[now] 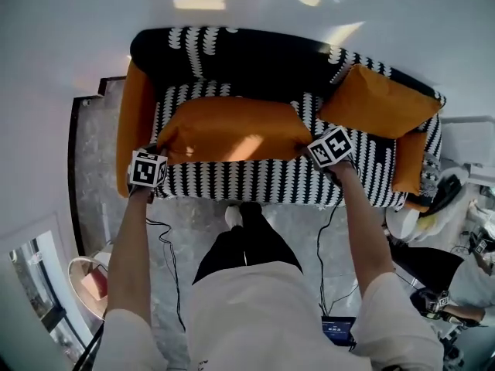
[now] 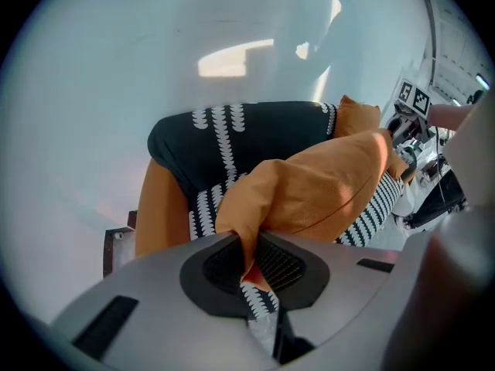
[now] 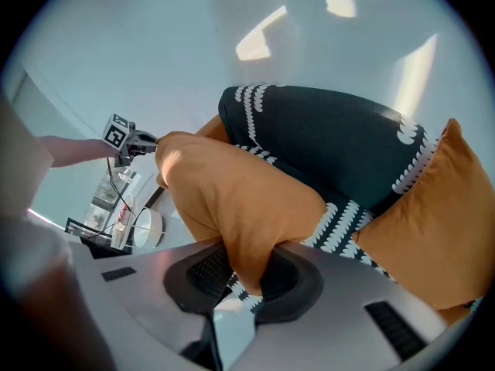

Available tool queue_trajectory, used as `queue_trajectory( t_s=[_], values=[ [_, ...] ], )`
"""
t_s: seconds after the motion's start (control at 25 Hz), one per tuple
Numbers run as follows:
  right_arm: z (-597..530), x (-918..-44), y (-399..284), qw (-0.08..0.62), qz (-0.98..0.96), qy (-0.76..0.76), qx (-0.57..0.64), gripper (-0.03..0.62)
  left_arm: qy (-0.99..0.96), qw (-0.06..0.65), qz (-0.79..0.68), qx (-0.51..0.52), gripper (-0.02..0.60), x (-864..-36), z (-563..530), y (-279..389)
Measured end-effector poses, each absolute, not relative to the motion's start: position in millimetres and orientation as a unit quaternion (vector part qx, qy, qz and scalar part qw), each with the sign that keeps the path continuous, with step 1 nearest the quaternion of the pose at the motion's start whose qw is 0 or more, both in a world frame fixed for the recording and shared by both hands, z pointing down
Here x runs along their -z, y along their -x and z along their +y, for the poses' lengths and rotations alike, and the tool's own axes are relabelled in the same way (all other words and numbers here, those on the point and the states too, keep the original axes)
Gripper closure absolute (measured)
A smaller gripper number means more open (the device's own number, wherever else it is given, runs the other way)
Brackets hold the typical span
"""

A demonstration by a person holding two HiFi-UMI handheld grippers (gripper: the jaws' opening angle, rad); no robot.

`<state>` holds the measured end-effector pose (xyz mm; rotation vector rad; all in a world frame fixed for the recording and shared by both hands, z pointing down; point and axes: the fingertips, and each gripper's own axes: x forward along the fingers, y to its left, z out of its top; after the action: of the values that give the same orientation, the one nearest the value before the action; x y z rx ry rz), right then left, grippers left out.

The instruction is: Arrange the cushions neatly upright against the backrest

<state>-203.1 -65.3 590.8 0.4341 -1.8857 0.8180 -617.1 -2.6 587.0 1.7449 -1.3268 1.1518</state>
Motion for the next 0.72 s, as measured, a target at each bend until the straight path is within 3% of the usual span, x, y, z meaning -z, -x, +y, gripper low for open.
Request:
queue_trajectory(
  t_s=[0.32, 0.72],
  values=[
    [-70, -595, 216, 0.476, -0.780, -0.142, -0.380, 0.510, -0.665, 0.328, -0.502, -0.445, 0.535, -572, -16, 632],
    [-192, -600, 258, 0.425, -0.781, -0.231, -0.394, 0.505, -0.681, 0.322, -0.520, -0.402, 0.535, -593, -134, 675]
  ],
)
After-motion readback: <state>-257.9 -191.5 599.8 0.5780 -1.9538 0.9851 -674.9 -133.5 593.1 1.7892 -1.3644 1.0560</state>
